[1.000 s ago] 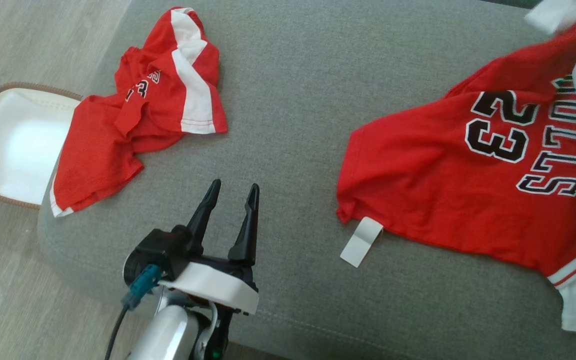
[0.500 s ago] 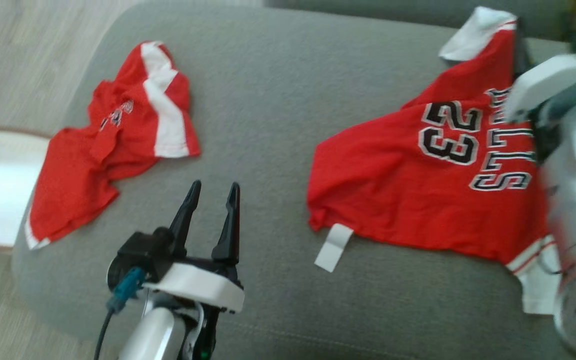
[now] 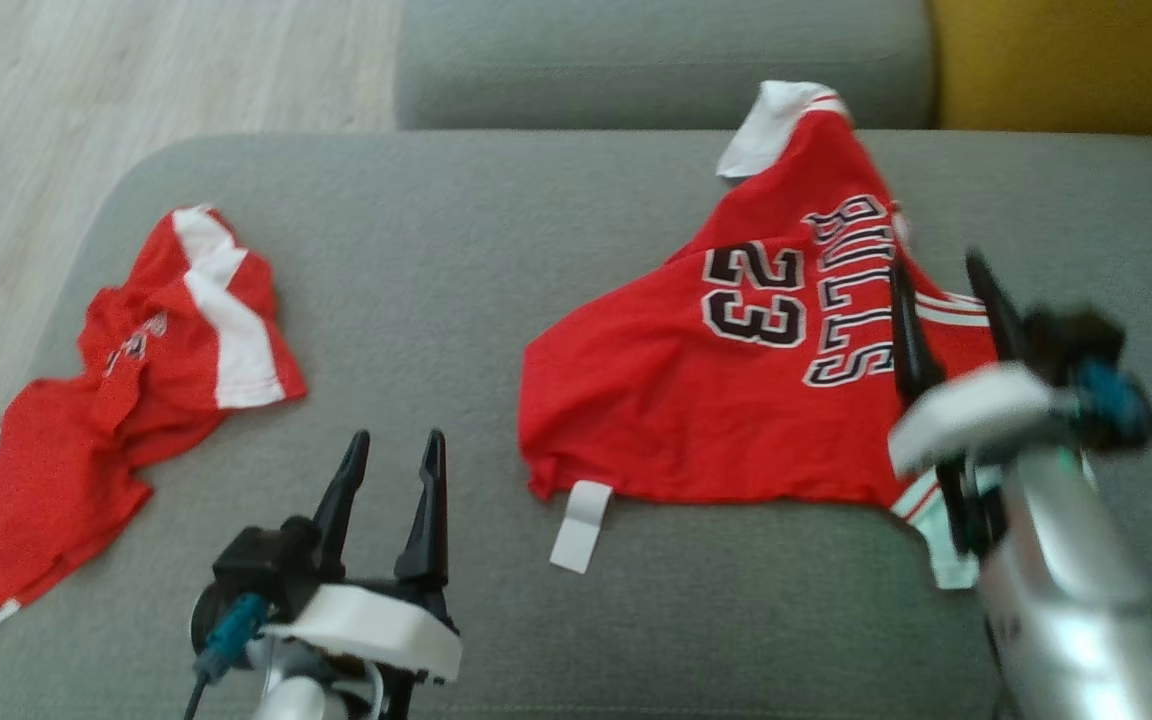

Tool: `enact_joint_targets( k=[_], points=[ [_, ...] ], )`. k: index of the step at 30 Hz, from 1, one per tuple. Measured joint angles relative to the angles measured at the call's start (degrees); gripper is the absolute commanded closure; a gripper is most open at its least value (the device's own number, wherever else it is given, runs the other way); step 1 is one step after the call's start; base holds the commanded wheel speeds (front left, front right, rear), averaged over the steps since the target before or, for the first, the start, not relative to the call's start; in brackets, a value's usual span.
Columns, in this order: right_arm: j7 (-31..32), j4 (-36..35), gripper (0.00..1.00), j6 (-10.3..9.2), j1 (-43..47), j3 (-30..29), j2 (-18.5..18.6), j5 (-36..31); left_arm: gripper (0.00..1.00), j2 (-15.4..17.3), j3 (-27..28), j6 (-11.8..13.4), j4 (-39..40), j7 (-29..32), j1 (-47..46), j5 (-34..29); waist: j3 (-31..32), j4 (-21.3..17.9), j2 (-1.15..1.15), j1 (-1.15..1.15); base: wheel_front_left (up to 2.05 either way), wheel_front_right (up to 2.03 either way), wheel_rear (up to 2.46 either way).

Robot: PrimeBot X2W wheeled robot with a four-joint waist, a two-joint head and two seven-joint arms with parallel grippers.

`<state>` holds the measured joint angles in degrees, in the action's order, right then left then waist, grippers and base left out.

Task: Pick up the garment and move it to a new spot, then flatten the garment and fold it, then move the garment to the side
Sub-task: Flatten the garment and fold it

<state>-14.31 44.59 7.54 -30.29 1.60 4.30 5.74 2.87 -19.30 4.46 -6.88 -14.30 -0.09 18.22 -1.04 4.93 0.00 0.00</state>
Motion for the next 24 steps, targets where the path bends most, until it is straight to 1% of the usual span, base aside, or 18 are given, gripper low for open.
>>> enact_joint_targets(
  k=[4, 8, 12, 16, 20, 24],
  points=[
    [0.03, -7.71, 0.00, 0.00, 9.65, -0.19, -0.09, 2.30, 0.00, 0.00, -0.12, -0.48, -1.63, 0.00, 1.20, 0.56, 1.04, -2.14, 0.00, 0.00, 0.00, 0.00, 0.00],
    [2.36, -14.79, 0.00, 0.00, 14.89, -0.59, -0.34, 2.78, 0.00, 0.00, -0.30, -0.94, -3.16, 0.00, 1.15, 0.56, 1.00, -3.78, 0.00, 0.00, 0.00, 0.00, 0.00],
    [5.58, -21.69, 0.00, 0.00, 15.88, -1.09, -0.63, 2.83, 0.00, 0.01, -0.87, -1.52, -6.04, 0.00, 0.80, 0.57, -0.27, -4.76, 0.00, 0.00, 0.00, 0.00, 0.00],
    [7.97, -27.05, 0.00, 0.00, 15.94, -1.23, -0.94, 2.60, 0.00, 0.05, -3.22, -2.50, -10.71, 0.00, -1.42, 0.57, -1.79, -6.00, 0.00, 0.00, 0.00, 0.00, 0.00],
    [9.83, -30.17, 0.00, 0.00, 17.39, -1.69, -1.03, 2.14, 0.00, 0.02, -5.99, -3.01, -16.29, 0.93, -5.99, 0.44, -3.27, -7.45, 0.00, 0.00, 0.00, 0.00, 0.00],
    [10.81, -31.87, 0.00, 0.00, 18.60, -2.13, -1.13, 1.79, 0.00, -0.02, -7.50, -2.98, -21.42, 1.62, -9.42, -1.33, -4.60, -8.91, 0.00, 0.00, 0.00, 0.00, 0.00]
  ],
)
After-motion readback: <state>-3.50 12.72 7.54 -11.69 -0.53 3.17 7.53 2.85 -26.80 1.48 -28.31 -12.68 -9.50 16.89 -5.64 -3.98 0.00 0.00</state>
